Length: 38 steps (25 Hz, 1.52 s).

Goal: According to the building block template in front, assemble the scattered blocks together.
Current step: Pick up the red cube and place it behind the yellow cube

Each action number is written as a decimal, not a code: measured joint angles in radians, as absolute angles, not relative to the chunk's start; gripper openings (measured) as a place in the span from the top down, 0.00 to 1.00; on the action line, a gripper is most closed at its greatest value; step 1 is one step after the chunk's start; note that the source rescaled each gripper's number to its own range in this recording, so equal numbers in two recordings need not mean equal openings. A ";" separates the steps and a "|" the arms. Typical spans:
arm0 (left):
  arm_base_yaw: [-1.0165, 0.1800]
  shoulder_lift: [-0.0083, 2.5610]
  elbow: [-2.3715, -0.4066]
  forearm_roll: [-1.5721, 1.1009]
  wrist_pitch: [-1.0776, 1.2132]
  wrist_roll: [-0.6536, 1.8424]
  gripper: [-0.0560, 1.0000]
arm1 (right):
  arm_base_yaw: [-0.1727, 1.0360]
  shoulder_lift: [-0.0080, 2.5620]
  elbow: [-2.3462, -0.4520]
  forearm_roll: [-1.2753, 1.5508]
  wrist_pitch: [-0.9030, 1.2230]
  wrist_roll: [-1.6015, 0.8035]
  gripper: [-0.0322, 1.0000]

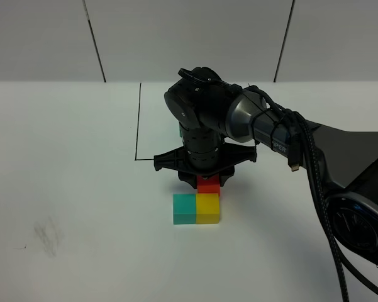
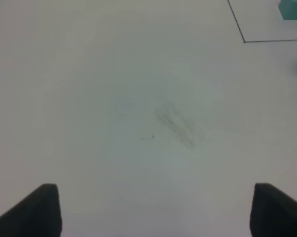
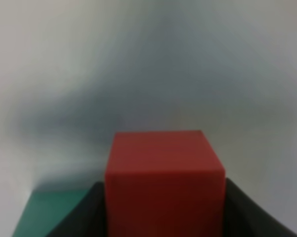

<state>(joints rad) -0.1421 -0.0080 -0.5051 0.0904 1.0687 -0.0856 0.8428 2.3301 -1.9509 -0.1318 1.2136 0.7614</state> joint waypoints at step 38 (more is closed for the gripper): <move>-0.142 -0.008 -0.505 0.090 1.069 -0.086 0.28 | 0.843 2.381 -1.942 -0.079 1.191 0.769 0.79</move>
<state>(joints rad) -0.1421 -0.0080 -0.5051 0.0904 1.0687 -0.0856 0.8428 2.3815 -1.9421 -0.0794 1.1914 0.7689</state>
